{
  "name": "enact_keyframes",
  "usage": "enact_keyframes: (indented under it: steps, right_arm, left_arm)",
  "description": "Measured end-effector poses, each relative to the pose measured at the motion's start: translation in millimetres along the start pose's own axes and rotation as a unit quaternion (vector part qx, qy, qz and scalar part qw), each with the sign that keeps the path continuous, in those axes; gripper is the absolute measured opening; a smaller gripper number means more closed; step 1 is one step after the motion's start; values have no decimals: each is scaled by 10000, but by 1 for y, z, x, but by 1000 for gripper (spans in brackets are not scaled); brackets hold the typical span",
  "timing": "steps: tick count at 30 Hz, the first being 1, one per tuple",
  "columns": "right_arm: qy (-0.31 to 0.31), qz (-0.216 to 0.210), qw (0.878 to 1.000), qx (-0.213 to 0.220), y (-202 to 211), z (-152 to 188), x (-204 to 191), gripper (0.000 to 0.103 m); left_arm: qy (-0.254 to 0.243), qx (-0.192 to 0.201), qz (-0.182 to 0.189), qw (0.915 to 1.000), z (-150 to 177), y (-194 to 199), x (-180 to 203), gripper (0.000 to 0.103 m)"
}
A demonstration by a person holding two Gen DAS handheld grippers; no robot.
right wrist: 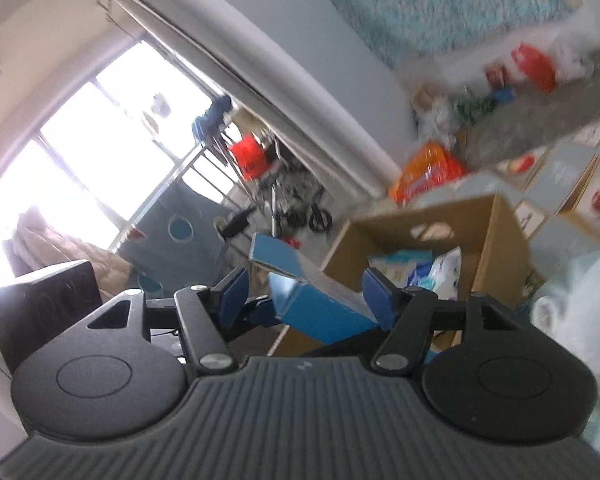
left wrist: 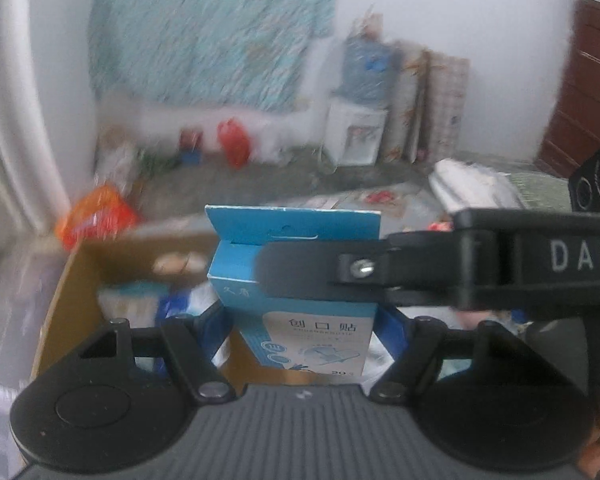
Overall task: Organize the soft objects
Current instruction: 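Carry the band-aid box with the left tool into the cardboard box, then open the left tool to release the band-aid box and withdraw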
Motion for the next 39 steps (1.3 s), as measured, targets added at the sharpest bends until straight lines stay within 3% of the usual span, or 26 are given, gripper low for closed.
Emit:
enact_keyframes:
  steps: [5, 10, 20, 27, 30, 39]
  right_arm:
    - [-381, 235, 9990, -79, -19, 1, 24, 63]
    - [-640, 371, 9971, 171, 12, -9, 64, 64]
    - [-1072, 657, 9894, 727, 81, -24, 141, 70]
    - [-1251, 745, 9866, 731, 85, -27, 173, 71]
    - [-1309, 756, 9862, 676, 85, -25, 180, 71]
    - [-1315, 704, 9864, 690, 87, -22, 178, 72]
  left_arm:
    - [458, -458, 25, 9979, 10, -36, -49, 76]
    - [525, -852, -120, 9949, 11, -82, -79, 76]
    - [683, -1778, -298, 9812, 10, -163, -81, 75]
    - [942, -1889, -229, 9772, 3, -188, -79, 76]
    - [990, -1855, -234, 9774, 0, -188, -79, 82]
    - [1056, -1502, -325, 9825, -10, -159, -75, 85]
Point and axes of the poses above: each gripper's, at about its wrist camera, not at the fingertips, and y roughly against the way its jaws point, x to its right, z to its underside, the point moved 3 cm from there along -y, roughly the way its jaws point, and after that the axes turned 10 degrees about -y, right-handed, at the moved point
